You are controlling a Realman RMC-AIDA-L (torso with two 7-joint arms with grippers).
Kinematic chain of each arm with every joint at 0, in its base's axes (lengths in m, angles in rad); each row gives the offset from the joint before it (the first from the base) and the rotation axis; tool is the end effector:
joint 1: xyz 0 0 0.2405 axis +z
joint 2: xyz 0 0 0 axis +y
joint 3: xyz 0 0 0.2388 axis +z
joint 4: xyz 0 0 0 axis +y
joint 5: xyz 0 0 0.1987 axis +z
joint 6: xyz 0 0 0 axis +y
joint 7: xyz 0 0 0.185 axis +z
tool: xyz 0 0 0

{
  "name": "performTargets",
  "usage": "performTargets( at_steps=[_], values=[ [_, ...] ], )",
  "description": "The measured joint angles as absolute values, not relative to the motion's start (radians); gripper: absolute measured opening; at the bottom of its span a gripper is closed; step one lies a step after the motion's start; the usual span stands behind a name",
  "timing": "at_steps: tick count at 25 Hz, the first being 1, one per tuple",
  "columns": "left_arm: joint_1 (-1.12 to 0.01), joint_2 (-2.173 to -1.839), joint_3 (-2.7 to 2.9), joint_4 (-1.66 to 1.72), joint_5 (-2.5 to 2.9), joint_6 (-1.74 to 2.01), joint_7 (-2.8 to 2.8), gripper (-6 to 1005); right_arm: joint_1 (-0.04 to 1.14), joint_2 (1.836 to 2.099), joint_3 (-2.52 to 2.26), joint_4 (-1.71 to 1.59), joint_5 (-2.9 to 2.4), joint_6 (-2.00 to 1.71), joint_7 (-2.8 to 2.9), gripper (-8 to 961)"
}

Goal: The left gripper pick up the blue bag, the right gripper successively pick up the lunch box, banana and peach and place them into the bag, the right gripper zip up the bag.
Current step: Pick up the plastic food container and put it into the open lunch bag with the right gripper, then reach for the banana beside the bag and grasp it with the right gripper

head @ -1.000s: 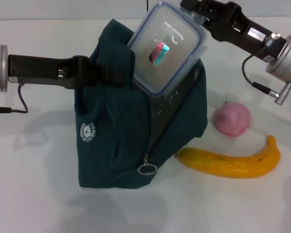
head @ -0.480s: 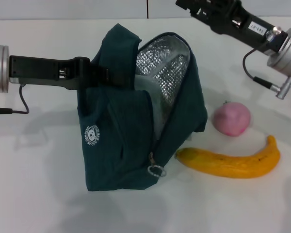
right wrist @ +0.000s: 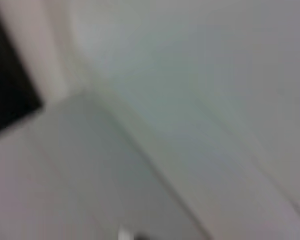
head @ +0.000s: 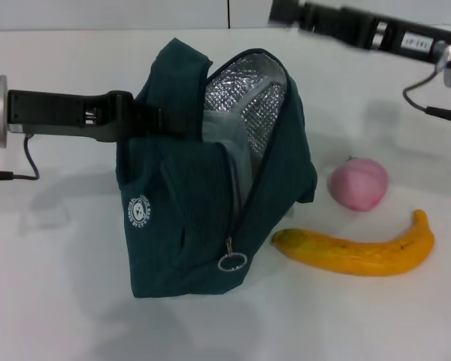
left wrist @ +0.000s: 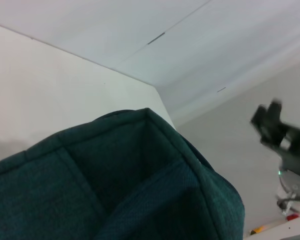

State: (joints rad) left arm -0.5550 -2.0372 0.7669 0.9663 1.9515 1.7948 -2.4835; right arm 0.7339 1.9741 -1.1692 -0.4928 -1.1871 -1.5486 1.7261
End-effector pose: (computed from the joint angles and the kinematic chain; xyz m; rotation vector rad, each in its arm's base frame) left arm -0.1749 0.3251 0.0231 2.4875 1.6461 0.7166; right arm 0.0930 0.3687 0.0007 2.6386 -0.8634 -1.3853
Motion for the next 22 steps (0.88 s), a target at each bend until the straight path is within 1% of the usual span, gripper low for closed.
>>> performTargets(
  at_steps=[6, 8, 9, 12, 13, 16, 18, 22],
  values=[
    [-0.552, -2.037, 0.766, 0.966, 1.947, 1.795, -2.483, 31, 0.773, 1.912, -1.170, -0.784, -1.693, -1.558, 1.990, 866],
    [-0.552, -2.037, 0.765, 0.966, 1.945, 1.794, -2.484, 31, 0.789, 1.905, -1.170, -0.862, -1.857, -1.588, 2.060, 885],
    [-0.551, -2.038, 0.765, 0.966, 1.945, 1.794, -2.483, 31, 0.798, 1.905, -1.171, -0.909, -1.940, -1.615, 2.092, 878],
    [-0.550, -2.042, 0.765, 0.966, 1.945, 1.793, -2.480, 31, 0.808, 1.922, -1.170, -1.032, -2.128, -1.693, 2.133, 855],
    [-0.549, -2.043, 0.765, 0.965, 1.944, 1.793, -2.479, 31, 0.805, 1.936, -1.165, -1.084, -2.185, -1.717, 2.140, 848],
    [-0.546, -2.044, 0.766, 0.965, 1.944, 1.793, -2.479, 31, 0.782, 1.964, -1.131, -1.204, -2.246, -1.740, 2.142, 840],
    [-0.544, -2.046, 0.765, 0.963, 1.944, 1.791, -2.477, 31, 0.763, 1.978, -1.078, -1.239, -2.212, -1.739, 2.128, 839],
    [-0.544, -2.048, 0.765, 0.946, 1.944, 1.787, -2.468, 31, 0.733, 1.994, -0.959, -1.250, -2.042, -1.747, 2.078, 838]
  ],
)
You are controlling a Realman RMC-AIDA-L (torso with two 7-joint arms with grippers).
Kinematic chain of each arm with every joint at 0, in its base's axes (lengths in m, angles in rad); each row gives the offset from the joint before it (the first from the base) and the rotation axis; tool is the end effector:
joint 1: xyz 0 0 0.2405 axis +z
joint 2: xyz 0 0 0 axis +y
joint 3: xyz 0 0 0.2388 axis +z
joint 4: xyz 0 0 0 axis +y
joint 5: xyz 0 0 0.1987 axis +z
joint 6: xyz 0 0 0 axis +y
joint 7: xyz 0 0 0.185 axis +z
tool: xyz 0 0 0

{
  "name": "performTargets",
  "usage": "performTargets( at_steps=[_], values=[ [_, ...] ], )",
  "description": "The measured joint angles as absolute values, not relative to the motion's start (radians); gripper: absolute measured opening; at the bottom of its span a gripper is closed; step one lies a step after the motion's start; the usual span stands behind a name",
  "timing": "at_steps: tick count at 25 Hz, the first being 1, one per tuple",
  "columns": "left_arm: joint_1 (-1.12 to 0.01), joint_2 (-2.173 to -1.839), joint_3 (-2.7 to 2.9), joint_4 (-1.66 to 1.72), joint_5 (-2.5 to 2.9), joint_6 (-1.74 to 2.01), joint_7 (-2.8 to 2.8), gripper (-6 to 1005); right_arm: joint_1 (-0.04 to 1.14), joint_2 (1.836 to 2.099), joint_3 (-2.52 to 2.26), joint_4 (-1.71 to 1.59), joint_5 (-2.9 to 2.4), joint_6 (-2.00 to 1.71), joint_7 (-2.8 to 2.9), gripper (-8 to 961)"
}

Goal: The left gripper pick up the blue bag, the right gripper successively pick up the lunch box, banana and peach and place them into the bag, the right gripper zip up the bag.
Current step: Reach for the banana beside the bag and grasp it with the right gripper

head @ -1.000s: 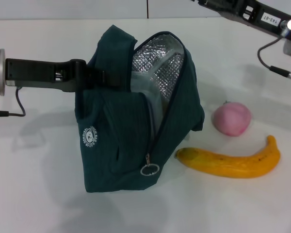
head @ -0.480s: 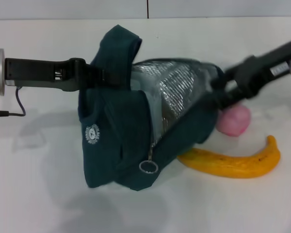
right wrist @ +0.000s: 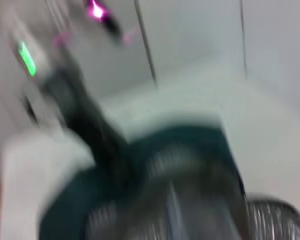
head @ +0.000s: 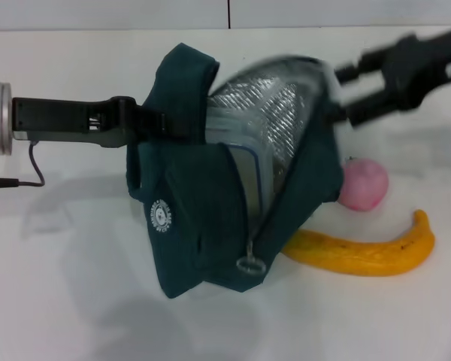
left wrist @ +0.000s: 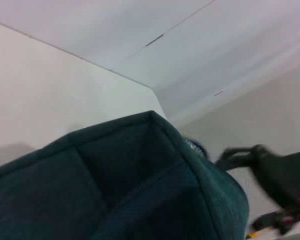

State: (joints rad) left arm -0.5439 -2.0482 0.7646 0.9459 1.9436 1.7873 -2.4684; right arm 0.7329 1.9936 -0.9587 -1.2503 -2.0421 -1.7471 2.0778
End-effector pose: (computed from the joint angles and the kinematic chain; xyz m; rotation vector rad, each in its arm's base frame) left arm -0.1774 0.3223 0.0180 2.4613 1.6560 0.7414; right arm 0.0986 0.3593 0.0367 -2.9511 0.4610 0.3267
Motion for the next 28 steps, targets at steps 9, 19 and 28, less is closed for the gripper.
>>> performTargets(
  at_steps=[9, 19, 28],
  values=[
    [-0.543, -2.041, 0.764, 0.925, 1.942, 1.785, -2.458, 31, 0.690, 1.956, -0.825, -1.298, -1.758, -1.881, 2.078, 836],
    [-0.539, -2.047, 0.764, 0.925, 1.942, 1.785, -2.458, 31, 0.706, 1.965, -0.991, -1.438, -2.149, -1.980, 2.140, 833],
    [-0.547, -2.048, 0.764, 0.925, 1.942, 1.786, -2.459, 31, 0.740, 2.015, -1.302, -1.377, -2.407, -1.872, 2.180, 831]
  ],
)
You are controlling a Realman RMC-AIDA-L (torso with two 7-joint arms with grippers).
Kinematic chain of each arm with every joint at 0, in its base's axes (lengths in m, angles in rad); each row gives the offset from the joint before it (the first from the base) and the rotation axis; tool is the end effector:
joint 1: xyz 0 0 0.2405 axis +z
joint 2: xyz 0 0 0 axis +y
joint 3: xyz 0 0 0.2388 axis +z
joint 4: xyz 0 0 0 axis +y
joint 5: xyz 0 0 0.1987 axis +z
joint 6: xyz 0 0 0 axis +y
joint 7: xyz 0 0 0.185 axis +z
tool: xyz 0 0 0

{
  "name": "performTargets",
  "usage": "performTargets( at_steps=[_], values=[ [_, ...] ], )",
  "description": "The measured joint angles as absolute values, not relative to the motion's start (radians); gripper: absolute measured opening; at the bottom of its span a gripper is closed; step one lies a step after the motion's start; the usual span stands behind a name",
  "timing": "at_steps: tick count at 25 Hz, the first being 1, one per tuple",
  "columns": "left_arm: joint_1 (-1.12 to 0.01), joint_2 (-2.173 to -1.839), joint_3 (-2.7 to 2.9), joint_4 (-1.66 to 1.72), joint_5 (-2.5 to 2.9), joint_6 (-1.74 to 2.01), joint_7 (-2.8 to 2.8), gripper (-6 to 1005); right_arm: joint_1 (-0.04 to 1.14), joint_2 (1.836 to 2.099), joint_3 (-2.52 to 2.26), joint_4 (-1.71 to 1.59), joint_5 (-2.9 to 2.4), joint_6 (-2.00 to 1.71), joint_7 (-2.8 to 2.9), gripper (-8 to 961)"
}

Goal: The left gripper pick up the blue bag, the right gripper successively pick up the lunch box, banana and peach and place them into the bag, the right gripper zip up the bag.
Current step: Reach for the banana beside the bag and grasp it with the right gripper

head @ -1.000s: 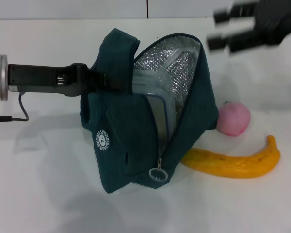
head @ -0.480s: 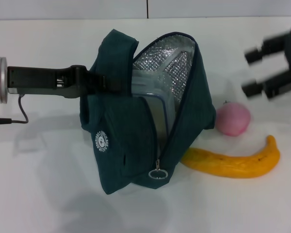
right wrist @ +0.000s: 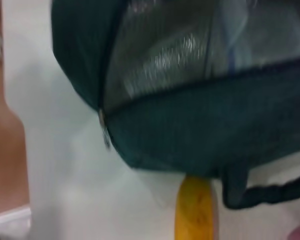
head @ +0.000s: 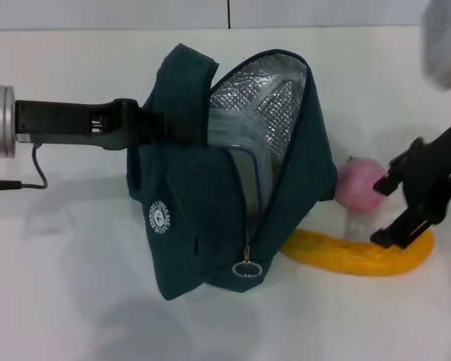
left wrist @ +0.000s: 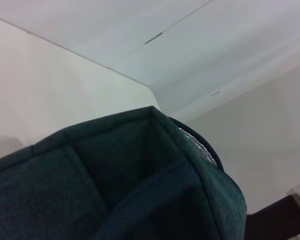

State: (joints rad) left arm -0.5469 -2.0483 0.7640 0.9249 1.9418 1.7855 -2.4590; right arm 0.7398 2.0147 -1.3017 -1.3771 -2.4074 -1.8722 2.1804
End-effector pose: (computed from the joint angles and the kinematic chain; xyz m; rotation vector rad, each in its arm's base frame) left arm -0.1779 0.3218 0.0154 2.4480 1.6558 0.7449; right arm 0.1407 0.3222 -0.0044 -3.0263 0.3676 -0.5598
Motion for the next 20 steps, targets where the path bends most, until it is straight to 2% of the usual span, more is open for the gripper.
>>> performTargets(
  at_steps=[20],
  values=[
    [-0.552, -2.043, 0.764, 0.916, 1.942, 1.772, -2.457, 31, 0.828, 2.028, -1.550, -1.110, -2.415, -1.648, 2.234, 826]
  ],
)
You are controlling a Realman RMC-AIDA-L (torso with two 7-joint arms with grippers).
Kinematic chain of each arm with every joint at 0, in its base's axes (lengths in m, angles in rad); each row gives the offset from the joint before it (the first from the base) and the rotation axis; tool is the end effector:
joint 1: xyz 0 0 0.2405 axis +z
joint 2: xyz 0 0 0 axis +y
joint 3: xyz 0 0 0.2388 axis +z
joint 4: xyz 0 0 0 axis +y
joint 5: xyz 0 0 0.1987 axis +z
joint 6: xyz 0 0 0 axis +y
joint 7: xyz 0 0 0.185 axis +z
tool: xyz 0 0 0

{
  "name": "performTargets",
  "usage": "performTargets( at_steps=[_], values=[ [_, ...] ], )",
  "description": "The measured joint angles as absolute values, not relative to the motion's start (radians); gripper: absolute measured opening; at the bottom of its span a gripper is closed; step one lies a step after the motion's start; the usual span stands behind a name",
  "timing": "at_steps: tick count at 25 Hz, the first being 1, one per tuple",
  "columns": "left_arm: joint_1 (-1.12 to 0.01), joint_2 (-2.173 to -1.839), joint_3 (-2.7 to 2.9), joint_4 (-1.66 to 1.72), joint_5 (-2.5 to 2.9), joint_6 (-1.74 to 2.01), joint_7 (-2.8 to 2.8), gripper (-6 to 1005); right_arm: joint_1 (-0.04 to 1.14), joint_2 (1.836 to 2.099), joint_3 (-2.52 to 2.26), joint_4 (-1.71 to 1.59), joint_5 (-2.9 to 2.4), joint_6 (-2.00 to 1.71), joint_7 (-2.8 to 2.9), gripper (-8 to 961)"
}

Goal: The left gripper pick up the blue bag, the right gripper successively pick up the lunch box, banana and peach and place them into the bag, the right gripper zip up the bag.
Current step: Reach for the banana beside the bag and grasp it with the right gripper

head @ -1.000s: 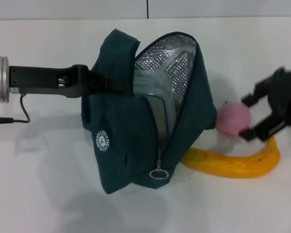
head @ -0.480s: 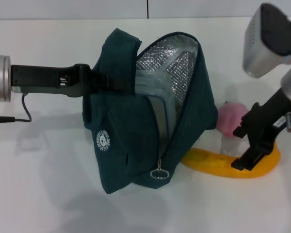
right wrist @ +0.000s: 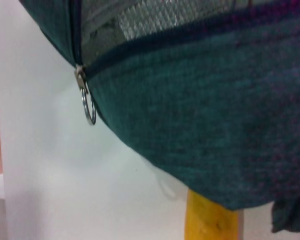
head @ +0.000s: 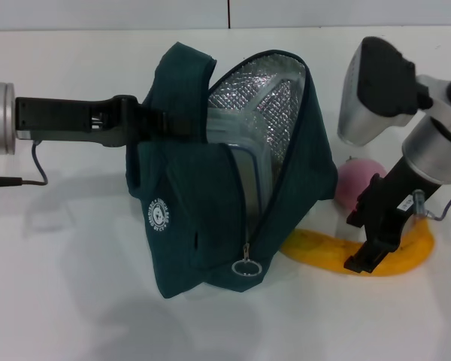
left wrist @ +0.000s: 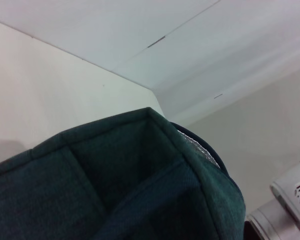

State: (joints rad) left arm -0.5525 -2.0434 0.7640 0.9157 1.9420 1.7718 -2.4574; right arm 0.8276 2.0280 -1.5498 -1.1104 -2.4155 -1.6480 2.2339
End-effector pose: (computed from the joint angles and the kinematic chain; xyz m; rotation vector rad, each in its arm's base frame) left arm -0.1786 0.3251 0.0159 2.4535 1.6645 0.7501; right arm 0.1554 0.3265 -0.0635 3.0208 -0.3639 0.7649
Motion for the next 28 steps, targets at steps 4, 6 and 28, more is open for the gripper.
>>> performTargets(
  at_steps=[4, 6, 28],
  values=[
    [-0.555, -2.043, 0.764, 0.916, 1.942, 1.772, -2.457, 31, 0.832, 2.028, -1.585, -1.091, -2.405, -1.621, 2.238, 825],
    [-0.560, -2.043, 0.764, 0.916, 1.942, 1.772, -2.457, 31, 0.835, 2.028, -1.595, -1.077, -2.402, -1.610, 2.238, 749],
    [-0.559, -2.043, 0.764, 0.914, 1.942, 1.770, -2.457, 31, 0.850, 2.028, -1.619, -1.022, -2.375, -1.582, 2.251, 578]
  ],
)
